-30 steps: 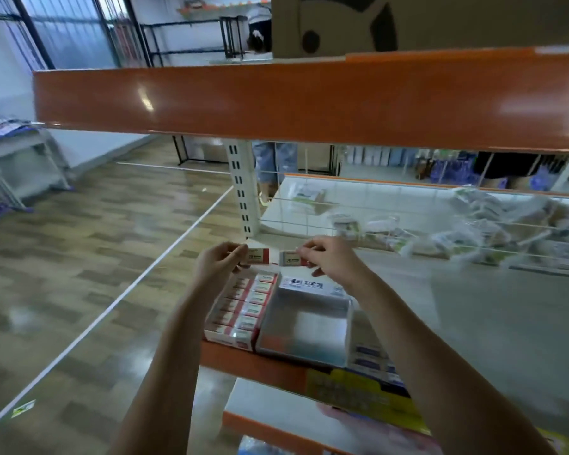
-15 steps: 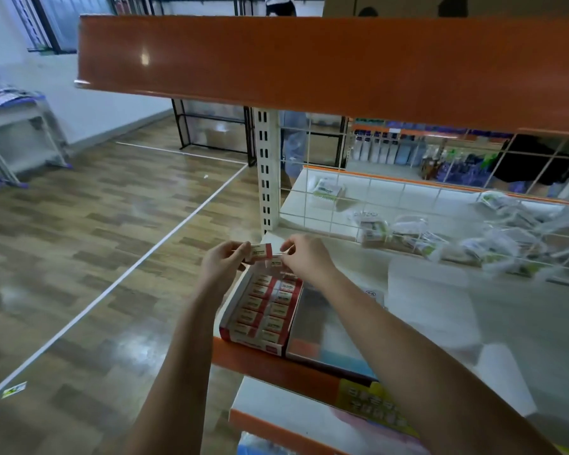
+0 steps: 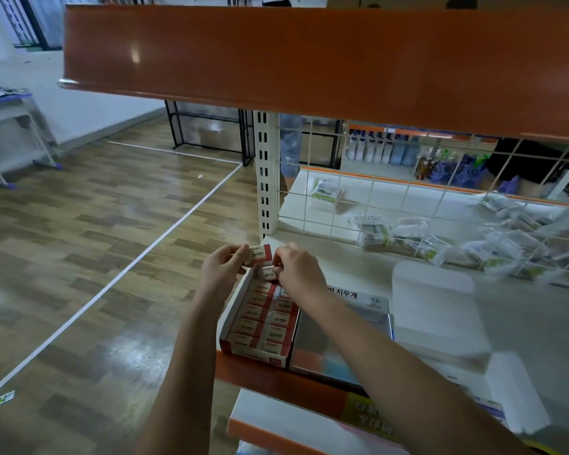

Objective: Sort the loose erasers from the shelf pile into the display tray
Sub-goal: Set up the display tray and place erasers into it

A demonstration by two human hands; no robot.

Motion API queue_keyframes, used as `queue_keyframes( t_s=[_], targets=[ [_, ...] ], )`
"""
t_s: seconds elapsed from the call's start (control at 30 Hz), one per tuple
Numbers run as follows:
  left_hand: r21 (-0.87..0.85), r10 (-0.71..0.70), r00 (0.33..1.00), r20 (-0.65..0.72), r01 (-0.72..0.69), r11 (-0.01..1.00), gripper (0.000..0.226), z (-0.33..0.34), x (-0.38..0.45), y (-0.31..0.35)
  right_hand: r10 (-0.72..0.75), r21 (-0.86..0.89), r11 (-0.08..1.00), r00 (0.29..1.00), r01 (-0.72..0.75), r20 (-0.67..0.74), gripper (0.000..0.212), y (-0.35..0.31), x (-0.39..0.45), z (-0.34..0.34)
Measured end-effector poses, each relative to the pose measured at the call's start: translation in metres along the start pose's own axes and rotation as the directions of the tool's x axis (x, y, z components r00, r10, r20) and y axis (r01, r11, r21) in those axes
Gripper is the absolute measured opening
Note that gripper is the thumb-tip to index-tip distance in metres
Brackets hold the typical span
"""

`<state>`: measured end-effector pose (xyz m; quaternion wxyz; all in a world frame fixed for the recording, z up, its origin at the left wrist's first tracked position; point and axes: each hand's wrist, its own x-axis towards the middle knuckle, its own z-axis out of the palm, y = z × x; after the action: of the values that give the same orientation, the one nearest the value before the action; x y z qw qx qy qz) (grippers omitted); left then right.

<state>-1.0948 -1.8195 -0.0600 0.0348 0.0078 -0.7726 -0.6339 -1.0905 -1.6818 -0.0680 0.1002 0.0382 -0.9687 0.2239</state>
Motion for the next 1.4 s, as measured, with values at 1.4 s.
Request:
queue_keyframes(
  t_s=[1.4],
  targets=[
    [-0.217,-0.154,0.988,-0.003,0.150,0.965,0.016,-0.003,-0.002,-0.009,-0.156,-0.140,0.976,0.983,0.169,0.099,0.010,0.006,-0.005,0.012]
  ],
)
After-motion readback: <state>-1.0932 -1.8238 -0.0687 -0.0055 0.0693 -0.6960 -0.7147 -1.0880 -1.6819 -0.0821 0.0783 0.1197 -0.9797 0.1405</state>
